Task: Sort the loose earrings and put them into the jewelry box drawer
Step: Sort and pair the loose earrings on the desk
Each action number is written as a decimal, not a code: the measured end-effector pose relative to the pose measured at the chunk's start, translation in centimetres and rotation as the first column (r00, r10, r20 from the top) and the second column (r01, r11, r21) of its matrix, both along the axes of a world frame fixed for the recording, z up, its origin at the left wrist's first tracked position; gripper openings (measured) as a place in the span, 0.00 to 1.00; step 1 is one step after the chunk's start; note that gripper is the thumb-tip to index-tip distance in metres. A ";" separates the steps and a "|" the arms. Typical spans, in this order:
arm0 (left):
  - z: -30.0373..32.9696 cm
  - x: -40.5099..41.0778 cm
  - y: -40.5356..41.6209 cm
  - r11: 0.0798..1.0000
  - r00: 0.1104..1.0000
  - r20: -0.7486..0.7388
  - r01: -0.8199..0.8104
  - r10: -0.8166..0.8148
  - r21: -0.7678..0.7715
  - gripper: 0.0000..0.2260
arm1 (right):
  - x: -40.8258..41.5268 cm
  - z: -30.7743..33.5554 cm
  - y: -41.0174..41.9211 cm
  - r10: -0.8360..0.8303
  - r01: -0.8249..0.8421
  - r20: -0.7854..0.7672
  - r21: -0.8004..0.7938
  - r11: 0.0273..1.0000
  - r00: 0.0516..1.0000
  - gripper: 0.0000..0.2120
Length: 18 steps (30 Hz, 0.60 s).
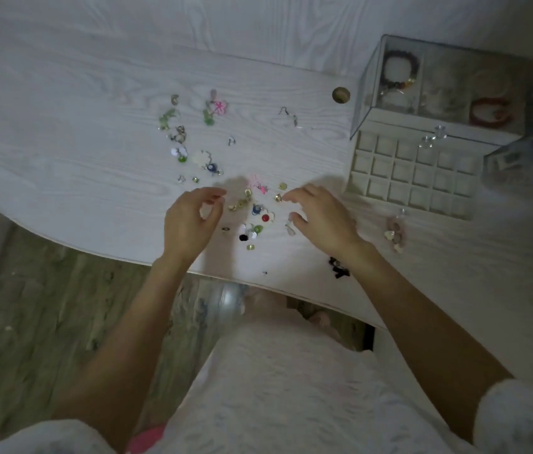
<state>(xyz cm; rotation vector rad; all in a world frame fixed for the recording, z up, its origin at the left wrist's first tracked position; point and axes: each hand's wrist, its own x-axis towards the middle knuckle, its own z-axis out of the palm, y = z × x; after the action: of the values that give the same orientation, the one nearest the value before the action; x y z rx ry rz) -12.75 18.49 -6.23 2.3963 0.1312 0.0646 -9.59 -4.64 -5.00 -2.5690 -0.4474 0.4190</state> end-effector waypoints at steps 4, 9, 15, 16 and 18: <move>-0.4 5.3 3.2 0.891 0.968 -0.050 -0.245 0.245 -0.383 0.07 | 3.9 -1.8 5.0 0.074 -0.073 0.017 -0.029 0.997 0.997 0.19; -1.3 13.1 4.7 0.978 0.994 -0.036 -0.107 0.102 -0.178 0.07 | 6.8 -3.5 7.5 0.079 -0.082 -0.043 -0.064 0.995 0.996 0.15; -2.7 20.3 3.8 0.944 0.985 -0.058 0.171 -0.161 0.281 0.15 | 7.7 -3.3 7.7 0.041 -0.029 0.063 -0.182 0.983 0.997 0.09; -2.7 20.9 3.5 0.916 0.980 -0.077 0.201 -0.185 0.347 0.15 | 7.7 -3.2 7.7 0.025 -0.013 0.061 -0.181 0.983 0.998 0.09; -2.8 22.0 3.2 0.870 0.970 -0.116 0.244 -0.215 0.429 0.13 | 7.8 -3.4 7.7 -0.005 0.016 0.062 -0.175 0.984 0.998 0.08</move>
<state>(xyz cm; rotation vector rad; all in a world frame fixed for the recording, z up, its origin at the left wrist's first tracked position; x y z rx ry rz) 9.26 21.71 -9.04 2.8520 -0.1594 -0.1075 -1.82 3.02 -8.39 -2.7598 -0.4365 0.3916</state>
